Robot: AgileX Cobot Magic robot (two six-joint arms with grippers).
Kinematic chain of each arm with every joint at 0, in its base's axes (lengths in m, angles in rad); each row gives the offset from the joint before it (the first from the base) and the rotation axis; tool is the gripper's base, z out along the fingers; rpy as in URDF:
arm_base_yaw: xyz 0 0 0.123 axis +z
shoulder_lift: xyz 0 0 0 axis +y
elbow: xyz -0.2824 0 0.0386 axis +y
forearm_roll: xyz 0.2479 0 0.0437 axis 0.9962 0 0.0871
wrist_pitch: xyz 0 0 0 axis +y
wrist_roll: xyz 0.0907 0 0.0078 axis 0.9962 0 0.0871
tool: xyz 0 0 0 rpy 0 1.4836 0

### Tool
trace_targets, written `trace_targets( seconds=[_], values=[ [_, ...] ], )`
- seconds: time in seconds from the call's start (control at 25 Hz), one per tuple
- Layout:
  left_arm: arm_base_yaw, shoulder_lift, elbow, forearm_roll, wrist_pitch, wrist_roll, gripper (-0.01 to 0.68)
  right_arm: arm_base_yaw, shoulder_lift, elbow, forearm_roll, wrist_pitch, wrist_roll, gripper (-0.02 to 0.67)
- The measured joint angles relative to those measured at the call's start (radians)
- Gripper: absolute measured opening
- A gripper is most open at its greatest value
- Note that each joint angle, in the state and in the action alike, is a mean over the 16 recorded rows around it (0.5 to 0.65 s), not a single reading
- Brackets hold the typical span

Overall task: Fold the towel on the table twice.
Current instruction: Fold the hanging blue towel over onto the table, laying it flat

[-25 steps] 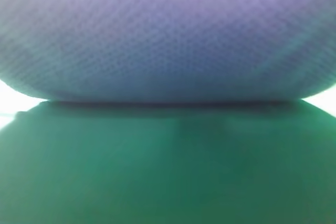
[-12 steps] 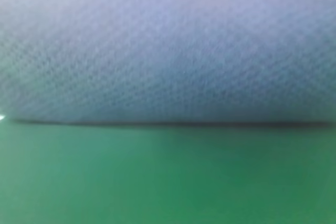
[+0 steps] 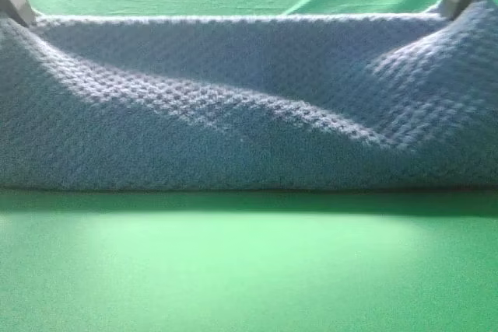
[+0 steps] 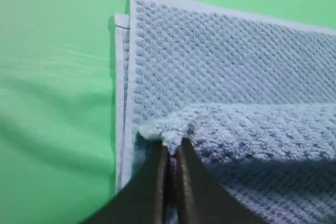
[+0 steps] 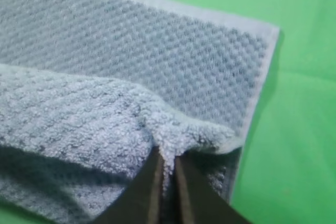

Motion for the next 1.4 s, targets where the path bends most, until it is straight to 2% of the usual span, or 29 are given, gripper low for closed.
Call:
trace_targets(
  seconds=[0.32,0.68,1.4],
  values=[
    [0.0,0.16,-0.05,0.008,-0.164,0.0,0.0,0.0,0.197,-0.152,-0.056,-0.075,0.001,0.0],
    [0.0,0.267,-0.057,0.005,-0.301,0.001,0.0,0.0,0.325,-0.191,-0.12,-0.171,0.041,0.0],
    [-0.003,0.311,-0.06,-0.05,-0.335,0.004,0.003,-0.03,0.369,-0.194,-0.209,-0.276,0.127,0.004]
  ],
)
